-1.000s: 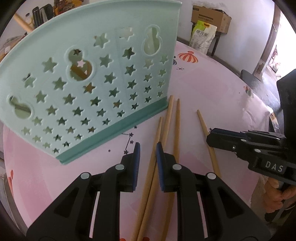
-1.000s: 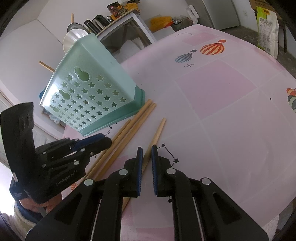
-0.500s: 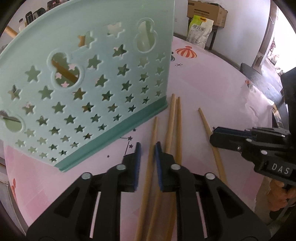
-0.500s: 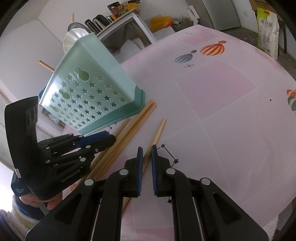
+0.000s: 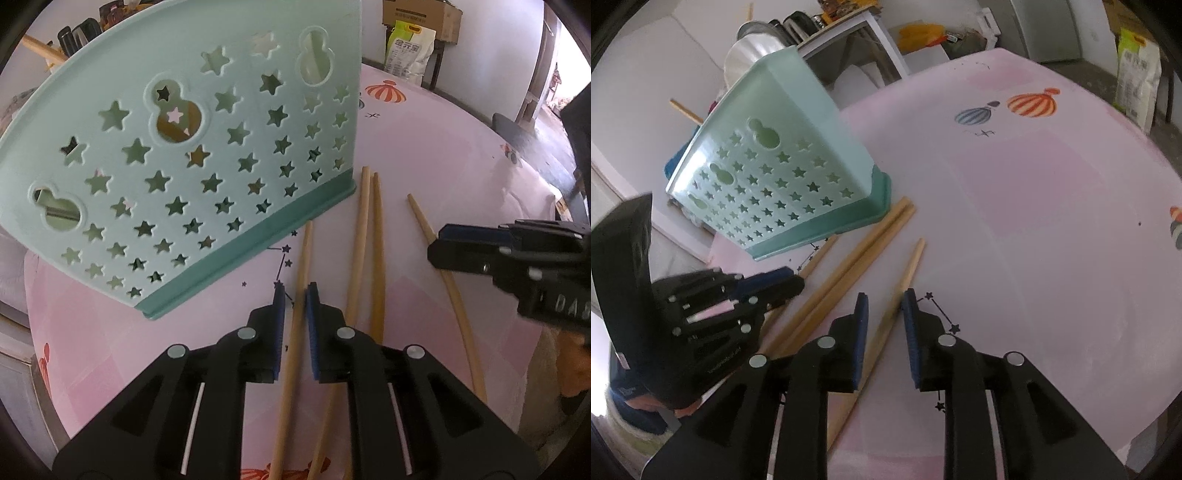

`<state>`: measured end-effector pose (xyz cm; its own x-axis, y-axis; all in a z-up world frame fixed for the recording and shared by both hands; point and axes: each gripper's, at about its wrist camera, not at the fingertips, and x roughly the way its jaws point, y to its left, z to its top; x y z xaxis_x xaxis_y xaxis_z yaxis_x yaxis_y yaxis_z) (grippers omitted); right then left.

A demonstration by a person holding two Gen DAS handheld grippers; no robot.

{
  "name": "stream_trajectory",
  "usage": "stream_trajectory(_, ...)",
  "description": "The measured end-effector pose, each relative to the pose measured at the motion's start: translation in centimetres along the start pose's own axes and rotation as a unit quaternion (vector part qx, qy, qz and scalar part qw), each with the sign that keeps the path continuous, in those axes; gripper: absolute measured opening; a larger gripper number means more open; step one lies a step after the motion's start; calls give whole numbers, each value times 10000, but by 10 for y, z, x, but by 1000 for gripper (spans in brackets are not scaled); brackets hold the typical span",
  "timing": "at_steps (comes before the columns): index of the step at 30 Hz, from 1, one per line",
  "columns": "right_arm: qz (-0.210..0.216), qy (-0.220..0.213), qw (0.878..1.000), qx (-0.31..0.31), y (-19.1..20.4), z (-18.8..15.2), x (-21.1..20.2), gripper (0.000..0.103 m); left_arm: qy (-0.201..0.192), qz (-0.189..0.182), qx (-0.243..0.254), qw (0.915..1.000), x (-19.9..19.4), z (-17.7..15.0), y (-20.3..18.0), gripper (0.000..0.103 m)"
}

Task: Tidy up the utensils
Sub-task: 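Close the left gripper on a chopstick while the right gripper grasps another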

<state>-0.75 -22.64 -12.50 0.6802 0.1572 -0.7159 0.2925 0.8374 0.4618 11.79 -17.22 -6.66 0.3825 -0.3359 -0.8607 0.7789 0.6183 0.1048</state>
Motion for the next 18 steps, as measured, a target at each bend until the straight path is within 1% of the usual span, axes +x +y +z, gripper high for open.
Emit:
stream_trajectory(2,-152,-45,9998,-153,4,-2,0,17,-3,29,-10,10000,1,4,-1,10)
stream_trajectory(4,-276,-76,9992,-266,7,-4,0,11,-3,59,8,10000,4,9,-4,9)
stream_trajectory(5,-291,-80,9991,-302,8,-4,0,11,-9,40,1,10000,4,9,-5,6)
stream_trajectory(9,-283,-70,9991,-315,3,-4,-4,7,-30,113,-26,9999,4,9,-6,6)
stream_trajectory(12,-232,-60,9995,-218,-9,-4,-9,7,-33,97,-140,9998,5,9,-8,5)
stream_trajectory(15,-82,-11,9999,-79,-18,-3,-12,7,-66,123,-194,9997,3,3,-8,5)
stream_trajectory(18,-166,0,9999,-44,-18,-2,-14,8,-78,151,-215,9996,3,-1,-5,5)
